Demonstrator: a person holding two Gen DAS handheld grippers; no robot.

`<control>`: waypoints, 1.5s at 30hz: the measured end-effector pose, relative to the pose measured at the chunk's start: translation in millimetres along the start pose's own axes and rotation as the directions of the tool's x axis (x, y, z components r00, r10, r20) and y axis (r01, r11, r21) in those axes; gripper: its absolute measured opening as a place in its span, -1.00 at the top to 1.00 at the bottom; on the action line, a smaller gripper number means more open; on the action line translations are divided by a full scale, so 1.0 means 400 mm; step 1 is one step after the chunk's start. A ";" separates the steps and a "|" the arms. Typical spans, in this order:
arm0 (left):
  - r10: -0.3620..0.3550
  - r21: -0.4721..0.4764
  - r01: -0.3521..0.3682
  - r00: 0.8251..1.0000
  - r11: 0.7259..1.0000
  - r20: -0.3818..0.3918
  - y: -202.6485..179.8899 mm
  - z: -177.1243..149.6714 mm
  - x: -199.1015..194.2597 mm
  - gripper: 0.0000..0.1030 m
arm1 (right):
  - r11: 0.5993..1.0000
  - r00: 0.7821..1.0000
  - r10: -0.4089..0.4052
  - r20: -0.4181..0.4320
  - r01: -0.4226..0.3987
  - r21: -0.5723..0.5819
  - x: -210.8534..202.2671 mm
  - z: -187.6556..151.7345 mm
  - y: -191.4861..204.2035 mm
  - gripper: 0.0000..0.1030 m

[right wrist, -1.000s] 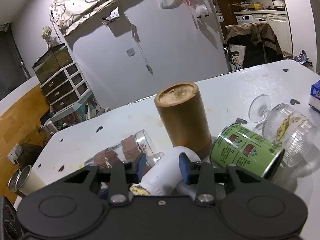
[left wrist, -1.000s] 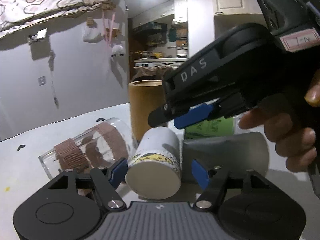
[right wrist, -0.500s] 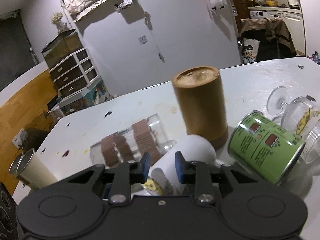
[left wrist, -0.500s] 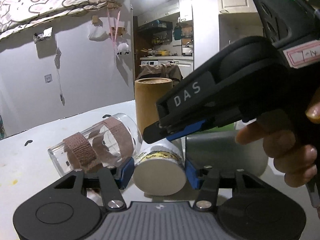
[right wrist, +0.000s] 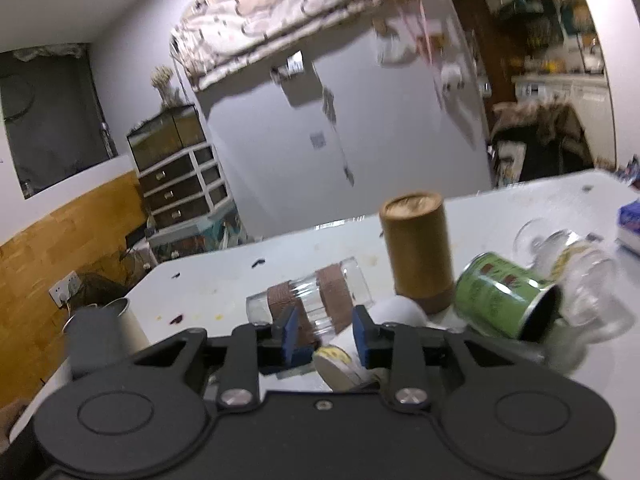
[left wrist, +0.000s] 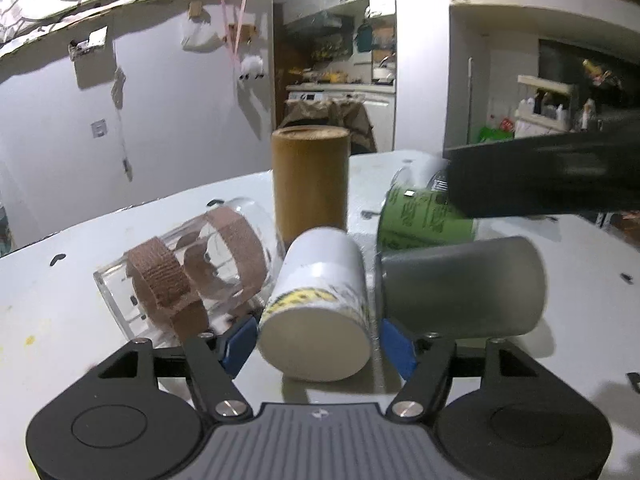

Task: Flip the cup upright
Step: 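Close the right gripper on the white paper cup's body, then lift the white paper cup with the right gripper and rotate it upright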

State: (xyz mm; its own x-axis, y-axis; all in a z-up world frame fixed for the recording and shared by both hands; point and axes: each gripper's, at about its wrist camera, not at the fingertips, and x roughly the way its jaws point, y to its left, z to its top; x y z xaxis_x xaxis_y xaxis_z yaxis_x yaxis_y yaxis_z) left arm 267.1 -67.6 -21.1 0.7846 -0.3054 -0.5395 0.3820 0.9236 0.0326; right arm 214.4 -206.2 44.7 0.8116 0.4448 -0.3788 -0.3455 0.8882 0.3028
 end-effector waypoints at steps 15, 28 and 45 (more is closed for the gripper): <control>-0.025 -0.120 0.018 0.998 0.993 -0.059 0.001 -0.084 -0.124 -0.25 | 1.000 0.994 -0.028 0.103 0.029 -0.006 -0.177 -0.135 -0.031 0.32; -0.089 -0.121 0.084 0.995 0.989 -0.039 -0.032 -0.259 -0.389 -0.25 | 0.999 0.996 0.000 0.090 0.004 -0.046 -0.225 -0.195 0.007 0.28; -0.083 -0.106 0.080 0.996 0.991 -0.019 -0.057 -0.341 -0.466 -0.36 | 0.971 0.941 0.118 -0.317 -0.175 -0.160 0.061 -0.186 0.109 0.24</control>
State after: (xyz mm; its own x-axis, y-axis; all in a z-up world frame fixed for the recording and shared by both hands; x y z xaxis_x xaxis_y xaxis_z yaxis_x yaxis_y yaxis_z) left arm 45.7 -0.2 -36.1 0.7407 -0.3763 -0.5565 0.3899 0.9154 -0.1001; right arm 184.1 -147.9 -16.5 0.5738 0.5598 -0.5978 -0.5532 0.8032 0.2211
